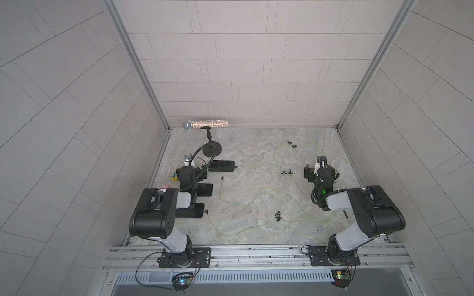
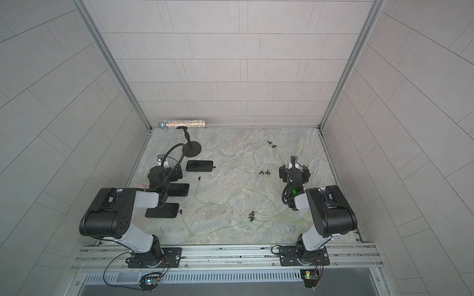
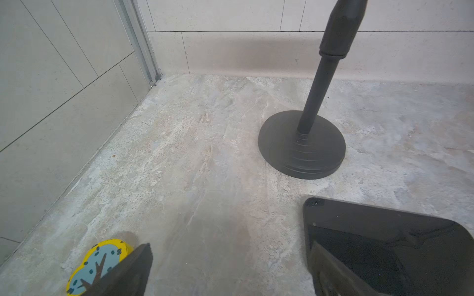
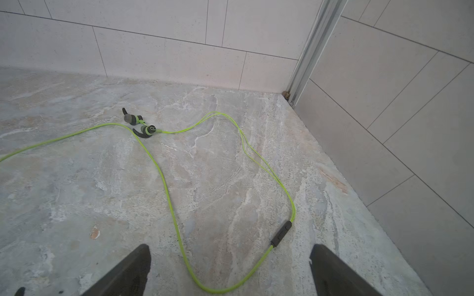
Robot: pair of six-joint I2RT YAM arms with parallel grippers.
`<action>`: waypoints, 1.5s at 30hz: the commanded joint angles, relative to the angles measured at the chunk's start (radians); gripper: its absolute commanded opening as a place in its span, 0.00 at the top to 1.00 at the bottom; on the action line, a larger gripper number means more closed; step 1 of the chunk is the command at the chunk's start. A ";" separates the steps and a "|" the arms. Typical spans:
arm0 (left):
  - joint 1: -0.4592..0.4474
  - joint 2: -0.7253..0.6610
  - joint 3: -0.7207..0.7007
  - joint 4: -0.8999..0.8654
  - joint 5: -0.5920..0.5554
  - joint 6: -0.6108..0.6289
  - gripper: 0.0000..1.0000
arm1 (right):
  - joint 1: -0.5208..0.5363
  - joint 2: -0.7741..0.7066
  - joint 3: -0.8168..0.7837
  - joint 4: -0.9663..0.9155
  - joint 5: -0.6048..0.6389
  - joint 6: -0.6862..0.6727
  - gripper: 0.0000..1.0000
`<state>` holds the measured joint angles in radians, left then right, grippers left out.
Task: Plug wired earphones into phones
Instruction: Pick up the wired earphone from the center of the board.
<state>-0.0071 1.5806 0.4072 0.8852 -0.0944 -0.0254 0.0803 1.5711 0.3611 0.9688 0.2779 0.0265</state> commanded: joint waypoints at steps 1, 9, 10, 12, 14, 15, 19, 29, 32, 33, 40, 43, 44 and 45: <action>-0.004 0.003 -0.008 0.025 -0.002 0.008 0.00 | 0.006 0.004 -0.003 0.015 0.017 -0.007 0.00; -0.004 0.002 -0.008 0.026 -0.001 0.009 0.00 | 0.006 0.005 -0.003 0.014 0.017 -0.007 0.00; -0.004 0.002 -0.008 0.024 -0.001 0.009 0.00 | 0.006 0.005 -0.002 0.015 0.017 -0.007 0.00; -0.004 0.002 -0.008 0.025 -0.001 0.009 0.00 | 0.006 0.005 -0.002 0.014 0.017 -0.007 0.00; -0.004 0.003 -0.007 0.025 -0.001 0.009 0.00 | 0.005 0.004 -0.002 0.014 0.017 -0.007 0.00; -0.004 0.002 -0.008 0.025 -0.001 0.009 0.00 | 0.005 0.004 -0.002 0.014 0.017 -0.008 0.00; -0.005 0.003 -0.008 0.026 -0.001 0.009 0.00 | 0.005 0.005 -0.002 0.015 0.017 -0.007 0.00; -0.006 -0.014 -0.021 0.040 0.025 0.017 0.00 | 0.037 -0.038 -0.032 0.052 0.029 -0.047 0.00; -0.034 -0.143 -0.039 -0.032 0.021 0.051 0.00 | 0.139 -0.203 -0.020 -0.094 0.139 -0.135 0.00; -0.050 -0.212 -0.038 -0.091 -0.006 0.063 0.00 | 0.171 -0.259 -0.018 -0.127 0.168 -0.157 0.00; -0.070 -0.605 0.007 -0.475 -0.097 -0.610 0.00 | 0.126 -0.705 0.201 -0.961 0.021 0.347 0.00; -0.068 -0.699 -0.032 -0.532 -0.079 -0.802 0.00 | 0.101 -0.834 0.189 -1.046 0.013 0.475 0.02; -0.053 -0.737 -0.038 -0.578 -0.031 -0.862 0.00 | 0.088 -0.880 0.181 -1.066 -0.034 0.470 0.08; -0.041 -0.772 -0.029 -0.640 0.030 -0.910 0.00 | 0.080 -0.929 0.180 -1.113 -0.047 0.502 0.11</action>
<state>-0.0677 0.8635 0.3981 0.4400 -0.1501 -0.6518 0.1783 0.7174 0.5617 0.1398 0.3183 0.3691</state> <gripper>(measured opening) 0.995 0.908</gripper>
